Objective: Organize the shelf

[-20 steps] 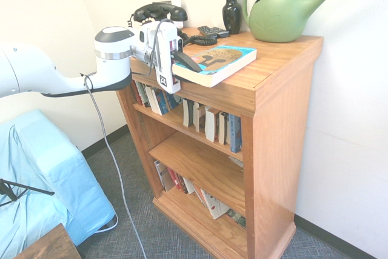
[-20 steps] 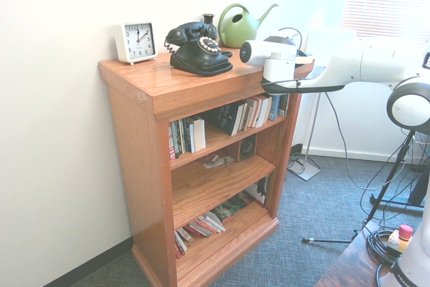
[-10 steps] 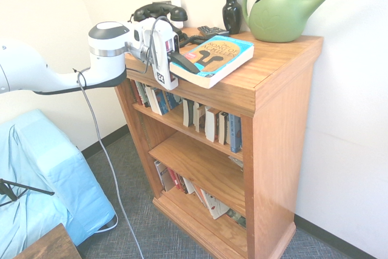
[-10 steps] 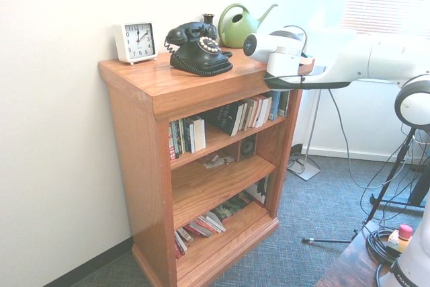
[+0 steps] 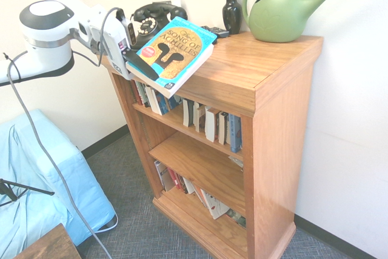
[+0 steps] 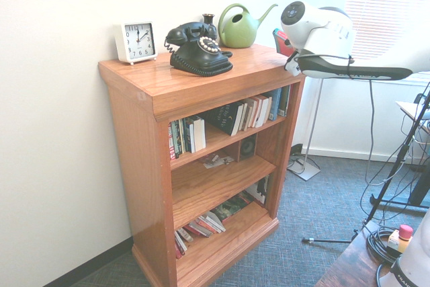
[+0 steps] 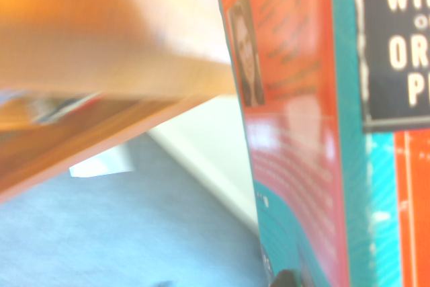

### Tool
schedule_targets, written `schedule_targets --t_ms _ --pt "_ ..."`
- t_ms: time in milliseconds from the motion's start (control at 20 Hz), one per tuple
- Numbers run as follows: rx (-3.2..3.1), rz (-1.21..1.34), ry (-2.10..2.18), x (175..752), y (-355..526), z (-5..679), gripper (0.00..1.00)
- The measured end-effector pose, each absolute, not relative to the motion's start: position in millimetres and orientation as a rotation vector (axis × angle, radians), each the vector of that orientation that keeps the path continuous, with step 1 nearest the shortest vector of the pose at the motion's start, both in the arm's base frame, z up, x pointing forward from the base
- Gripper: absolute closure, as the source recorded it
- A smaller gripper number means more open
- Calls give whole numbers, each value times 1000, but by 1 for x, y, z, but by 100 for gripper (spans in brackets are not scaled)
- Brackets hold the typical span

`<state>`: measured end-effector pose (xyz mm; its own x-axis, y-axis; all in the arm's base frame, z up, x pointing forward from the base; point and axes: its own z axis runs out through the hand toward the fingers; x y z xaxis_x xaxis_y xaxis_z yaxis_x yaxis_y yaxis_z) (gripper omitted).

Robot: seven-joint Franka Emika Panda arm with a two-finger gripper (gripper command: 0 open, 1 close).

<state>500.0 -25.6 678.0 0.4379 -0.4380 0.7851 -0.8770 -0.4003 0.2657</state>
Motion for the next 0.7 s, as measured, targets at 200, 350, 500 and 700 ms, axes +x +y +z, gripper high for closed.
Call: schedule_targets --t_ms 200,350,500,700 --pt "2158 842 -1133 457 -10 650 100" --pt "2235 846 -1132 428 3 617 100" --pt "2294 820 -1115 398 16 569 100" --pt "2356 814 -1082 370 33 524 100"
